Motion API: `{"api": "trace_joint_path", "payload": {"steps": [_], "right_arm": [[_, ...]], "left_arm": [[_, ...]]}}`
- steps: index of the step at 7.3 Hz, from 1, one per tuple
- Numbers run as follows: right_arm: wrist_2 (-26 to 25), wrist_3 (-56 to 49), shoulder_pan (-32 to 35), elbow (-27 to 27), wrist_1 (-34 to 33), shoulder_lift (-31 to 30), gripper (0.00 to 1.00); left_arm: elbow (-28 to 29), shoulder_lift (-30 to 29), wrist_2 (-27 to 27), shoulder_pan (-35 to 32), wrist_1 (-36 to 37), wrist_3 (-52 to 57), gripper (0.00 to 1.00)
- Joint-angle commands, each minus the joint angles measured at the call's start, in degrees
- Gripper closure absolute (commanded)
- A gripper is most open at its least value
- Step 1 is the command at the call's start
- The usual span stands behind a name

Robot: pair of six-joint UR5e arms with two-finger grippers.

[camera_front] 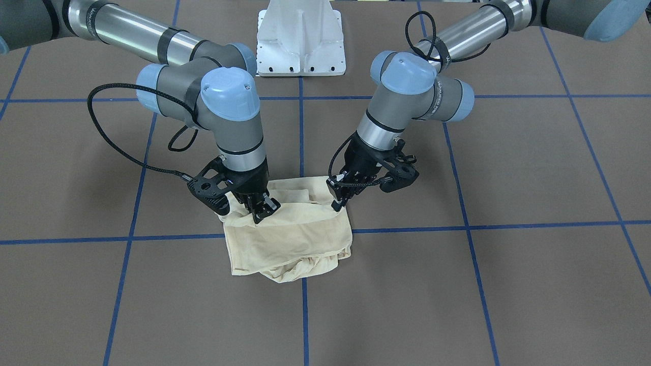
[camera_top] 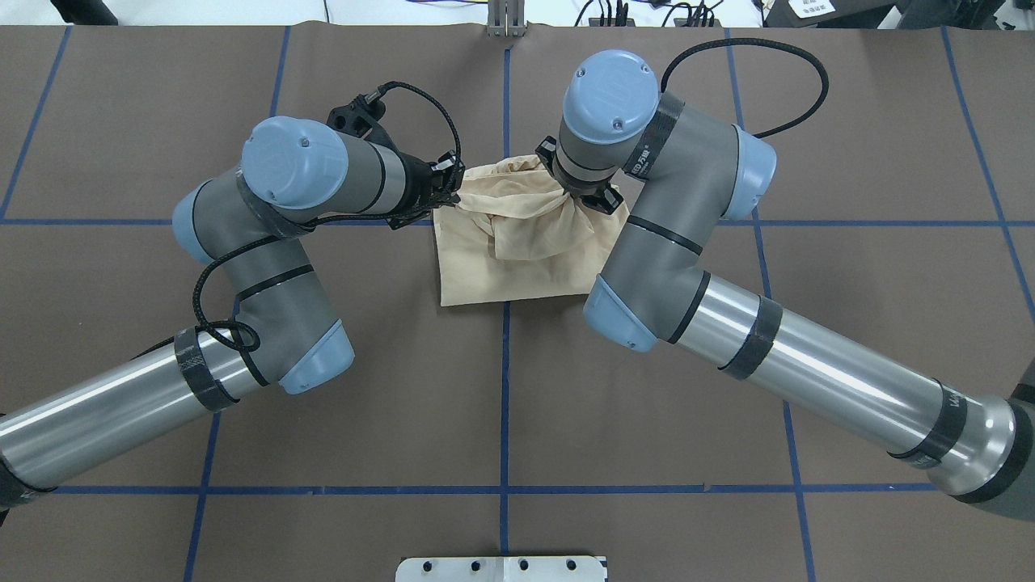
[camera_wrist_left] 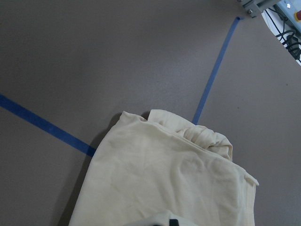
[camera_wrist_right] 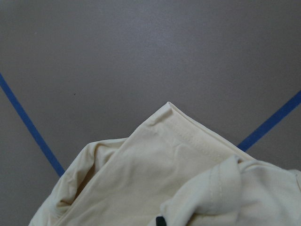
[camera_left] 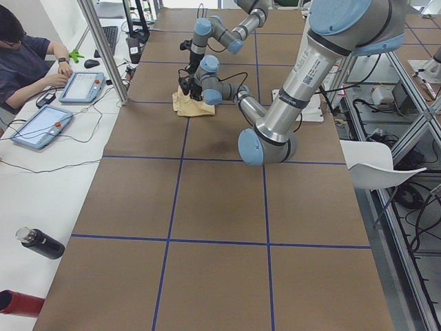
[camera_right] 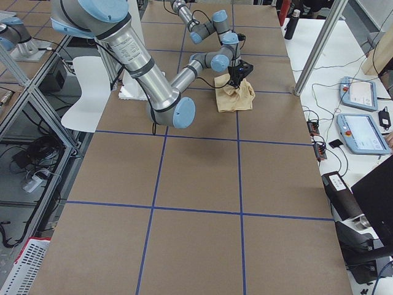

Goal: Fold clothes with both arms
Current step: 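Fold the near shirt end over onto the far half with both grippers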

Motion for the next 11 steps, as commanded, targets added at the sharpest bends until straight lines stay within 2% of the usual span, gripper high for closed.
{"api": "trace_joint_path", "payload": {"steps": [1, 5, 7, 10, 11], "right_arm": [[-0.02, -0.18, 0.06, -2.71, 1.37, 1.2, 1.0], [0.42, -0.71, 1.29, -5.6, 2.07, 2.43, 1.0], [0.42, -0.71, 1.47, -10.25, 7.51, 2.43, 1.0], [0.51, -0.53, 1.47, -10.27, 7.52, 3.75, 1.0], [0.51, -0.62, 1.38, -10.27, 7.52, 3.84, 0.82]], "left_arm": [[1.67, -0.77, 0.0, -0.06, -1.05, -0.18, 1.0], [5.27, -1.56, 0.0, -2.34, -3.16, 0.08, 1.0], [9.93, -1.65, 0.09, -2.44, -8.42, 0.09, 1.0], [10.03, -3.23, 0.09, -2.44, -8.36, -0.53, 1.0], [9.94, -3.5, 0.0, -2.35, -8.36, -0.62, 1.0]]}}
